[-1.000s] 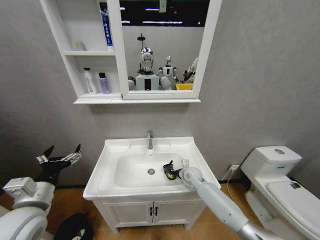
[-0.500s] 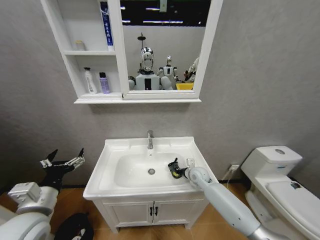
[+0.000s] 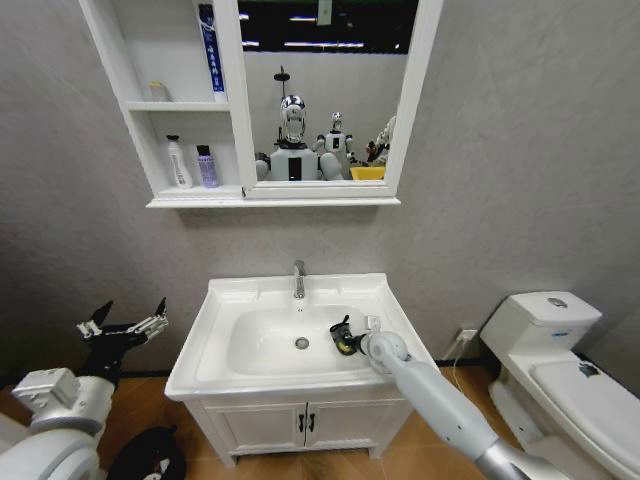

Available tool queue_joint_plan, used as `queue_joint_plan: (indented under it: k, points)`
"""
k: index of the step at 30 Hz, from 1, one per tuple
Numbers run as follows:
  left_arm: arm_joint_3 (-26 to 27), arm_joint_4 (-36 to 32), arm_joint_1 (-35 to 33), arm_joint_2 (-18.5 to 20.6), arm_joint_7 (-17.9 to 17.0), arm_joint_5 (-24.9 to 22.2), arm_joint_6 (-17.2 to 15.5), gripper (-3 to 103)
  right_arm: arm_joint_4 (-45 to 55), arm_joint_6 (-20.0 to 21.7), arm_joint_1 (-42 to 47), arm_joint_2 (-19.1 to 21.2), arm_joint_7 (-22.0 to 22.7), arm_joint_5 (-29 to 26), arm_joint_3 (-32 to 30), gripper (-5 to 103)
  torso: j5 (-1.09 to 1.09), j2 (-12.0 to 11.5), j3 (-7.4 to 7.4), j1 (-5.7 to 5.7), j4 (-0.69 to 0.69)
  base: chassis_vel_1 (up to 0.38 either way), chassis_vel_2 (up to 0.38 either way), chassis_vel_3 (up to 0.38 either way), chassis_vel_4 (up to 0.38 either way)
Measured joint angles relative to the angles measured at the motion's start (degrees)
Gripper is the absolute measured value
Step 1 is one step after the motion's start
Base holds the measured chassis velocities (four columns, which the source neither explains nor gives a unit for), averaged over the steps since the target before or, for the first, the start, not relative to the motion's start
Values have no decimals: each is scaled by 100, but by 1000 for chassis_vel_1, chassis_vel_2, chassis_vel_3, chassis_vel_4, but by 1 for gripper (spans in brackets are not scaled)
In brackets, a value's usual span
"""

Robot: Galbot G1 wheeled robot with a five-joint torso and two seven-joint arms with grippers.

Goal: Move facial cleanser and shampoo from washbasin to cabinet, then wipe washbasin with towel.

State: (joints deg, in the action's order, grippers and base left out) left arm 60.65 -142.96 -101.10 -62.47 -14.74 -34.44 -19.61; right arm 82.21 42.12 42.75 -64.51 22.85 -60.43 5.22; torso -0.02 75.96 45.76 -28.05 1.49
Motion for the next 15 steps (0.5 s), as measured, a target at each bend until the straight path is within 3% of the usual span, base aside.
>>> queue_joint_plan:
  k: [5,8,15]
  points:
    - [18,31,2,-5,8,-12,6,100,-232,-15,-82,-350,-365,99,129,3,1,0,1,0,-1,0,0,0,0]
    - [-7,67,18,-58,18,10,16,100,-506,-303,-216,-607,-1041,324,308,3,2,-1,2,-1,-3,0,0,0,0]
    - [100,59,-52,-82,31,5,31,100,-648,-569,-415,-878,-1533,334,508,3,1,-1,2,0,-4,0,0,0,0]
